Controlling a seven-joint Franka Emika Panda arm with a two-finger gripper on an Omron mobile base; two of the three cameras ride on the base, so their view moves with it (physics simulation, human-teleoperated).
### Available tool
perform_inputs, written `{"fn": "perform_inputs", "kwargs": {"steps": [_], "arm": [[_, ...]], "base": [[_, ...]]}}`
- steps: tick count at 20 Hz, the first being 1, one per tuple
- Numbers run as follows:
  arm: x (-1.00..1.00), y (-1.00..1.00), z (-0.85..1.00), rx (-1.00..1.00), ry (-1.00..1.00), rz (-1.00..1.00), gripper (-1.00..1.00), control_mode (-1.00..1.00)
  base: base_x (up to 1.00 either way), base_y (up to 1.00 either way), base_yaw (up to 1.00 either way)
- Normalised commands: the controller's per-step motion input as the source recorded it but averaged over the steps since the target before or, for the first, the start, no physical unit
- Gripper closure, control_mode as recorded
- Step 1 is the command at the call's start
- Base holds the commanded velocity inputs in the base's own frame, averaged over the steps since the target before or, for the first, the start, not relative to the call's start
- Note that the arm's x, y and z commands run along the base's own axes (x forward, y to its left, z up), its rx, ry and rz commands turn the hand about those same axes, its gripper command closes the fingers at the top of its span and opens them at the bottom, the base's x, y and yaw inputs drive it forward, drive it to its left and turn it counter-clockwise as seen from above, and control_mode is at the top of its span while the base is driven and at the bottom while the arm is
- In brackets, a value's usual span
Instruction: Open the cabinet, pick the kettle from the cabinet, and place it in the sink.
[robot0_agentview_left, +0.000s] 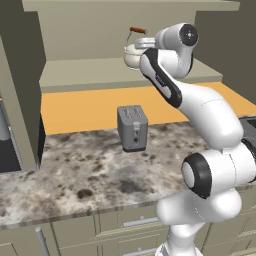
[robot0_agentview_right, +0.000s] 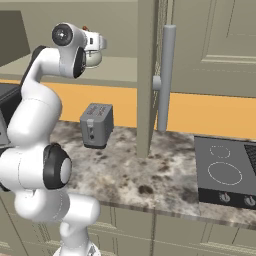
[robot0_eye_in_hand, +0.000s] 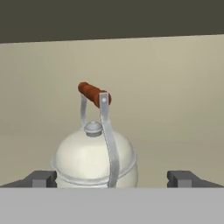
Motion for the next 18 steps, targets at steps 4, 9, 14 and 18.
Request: {"fn": "perform_inputs", "kwargs": {"steps": [4,9,14,18], "arm": [[0.27,0.00,-0.01,0.00,0.00,0.00,-1.00,-1.00],[0.10,0.00,0.00,0.00,0.00,0.00,-1.00,-1.00],[0.08,0.01,0.00,0.00,0.00,0.00,-1.00,-1.00],[0.11,0.03,0.00,0.00,0.00,0.00,-1.00,-1.00]], "base": [[0.00,0.00,0.00],[0.00,0.00,0.00],[0.00,0.00,0.00],[0.00,0.00,0.00]]}}
